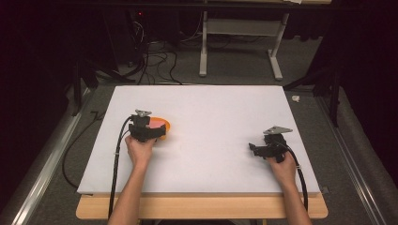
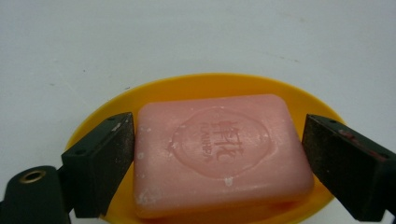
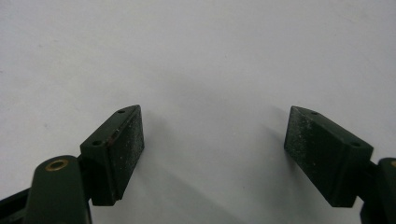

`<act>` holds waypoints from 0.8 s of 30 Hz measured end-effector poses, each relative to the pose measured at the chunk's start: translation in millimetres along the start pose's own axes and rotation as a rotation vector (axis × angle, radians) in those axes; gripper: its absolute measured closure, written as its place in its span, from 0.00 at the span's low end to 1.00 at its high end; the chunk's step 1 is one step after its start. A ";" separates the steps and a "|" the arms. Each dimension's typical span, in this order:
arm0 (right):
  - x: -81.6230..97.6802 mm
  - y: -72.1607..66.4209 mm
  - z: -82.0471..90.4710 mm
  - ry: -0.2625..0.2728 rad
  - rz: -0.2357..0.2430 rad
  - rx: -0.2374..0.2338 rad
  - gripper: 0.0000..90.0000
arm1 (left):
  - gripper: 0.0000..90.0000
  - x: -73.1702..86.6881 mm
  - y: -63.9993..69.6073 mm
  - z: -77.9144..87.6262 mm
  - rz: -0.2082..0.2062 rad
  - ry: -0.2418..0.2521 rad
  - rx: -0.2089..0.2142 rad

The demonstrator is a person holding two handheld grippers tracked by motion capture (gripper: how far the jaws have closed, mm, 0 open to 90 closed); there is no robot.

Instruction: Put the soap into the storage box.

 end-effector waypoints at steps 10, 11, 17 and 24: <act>0.0 0.0 0.1 -0.002 0.000 -0.001 0.23 | 0.11 -5.6 -1.7 15.7 0.018 0.050 0.048; 0.0 0.0 0.0 0.000 0.000 0.000 0.23 | 0.11 -6.2 -0.6 18.4 0.016 0.060 0.052; 0.0 0.1 -0.1 0.001 0.002 0.000 0.23 | 0.11 -5.9 3.7 28.4 -0.018 0.071 0.061; 0.0 0.1 -0.1 0.001 0.002 0.000 0.23 | 0.14 -4.4 6.3 44.0 -0.020 0.122 0.087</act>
Point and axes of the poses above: each handheld gripper's, and its own axes: z roughly backward along the jaws, x roughly out of its underside, y roughly to its right, the point moved 3 cm from there along -z, roughly forward along the jaws, and after that the axes turned 2 degrees about -z, right-handed, at the moved point
